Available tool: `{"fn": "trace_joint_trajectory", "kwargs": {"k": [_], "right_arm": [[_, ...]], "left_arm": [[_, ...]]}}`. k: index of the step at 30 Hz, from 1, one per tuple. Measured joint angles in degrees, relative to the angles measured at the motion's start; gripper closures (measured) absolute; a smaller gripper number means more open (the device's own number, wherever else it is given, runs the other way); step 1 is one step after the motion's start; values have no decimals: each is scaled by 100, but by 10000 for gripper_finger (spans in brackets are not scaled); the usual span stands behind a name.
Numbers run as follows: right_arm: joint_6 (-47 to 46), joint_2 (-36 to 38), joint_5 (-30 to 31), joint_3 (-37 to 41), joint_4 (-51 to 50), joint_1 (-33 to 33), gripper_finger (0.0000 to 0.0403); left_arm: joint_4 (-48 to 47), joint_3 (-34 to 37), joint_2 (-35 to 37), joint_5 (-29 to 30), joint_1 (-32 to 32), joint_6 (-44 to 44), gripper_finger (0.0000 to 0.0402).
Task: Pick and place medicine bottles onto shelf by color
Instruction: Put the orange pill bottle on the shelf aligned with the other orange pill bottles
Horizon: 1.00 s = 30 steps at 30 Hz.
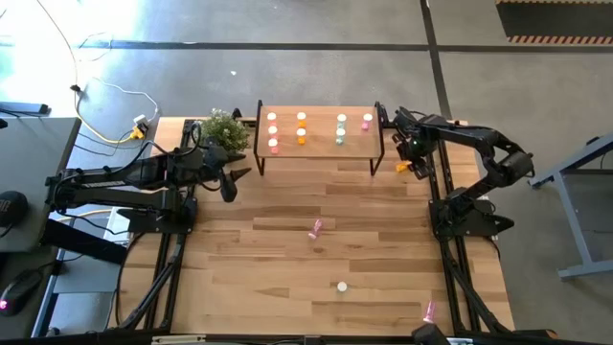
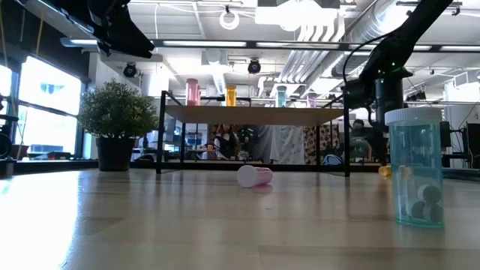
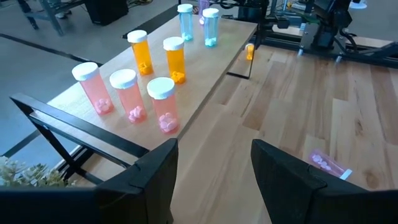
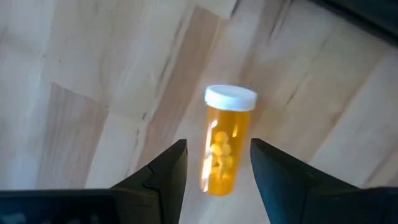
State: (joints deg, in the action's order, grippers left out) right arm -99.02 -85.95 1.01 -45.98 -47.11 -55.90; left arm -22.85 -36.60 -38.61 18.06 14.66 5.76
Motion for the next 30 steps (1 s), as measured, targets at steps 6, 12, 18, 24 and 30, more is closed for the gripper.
{"fn": "trace_joint_trajectory", "kwargs": {"k": [6, 12, 18, 24, 30], "right_arm": [[1, 0, 14, 0, -167, 0, 236], [0, 0, 45, 0, -148, 1, 236], [-201, -15, -128, 550, 675, 131, 236], [-252, 12, 21, 718, 804, 262, 236], [-251, 7, 27, 728, 794, 256, 258]], "left_arm": [[0, 0, 0, 61, 2, 0, 206], [0, 0, -2, 81, 0, 0, 206], [0, 0, -1, 81, 2, 0, 206], [16, 0, -2, 81, 2, 0, 206], [39, 0, -2, 81, 2, 0, 206]]}}
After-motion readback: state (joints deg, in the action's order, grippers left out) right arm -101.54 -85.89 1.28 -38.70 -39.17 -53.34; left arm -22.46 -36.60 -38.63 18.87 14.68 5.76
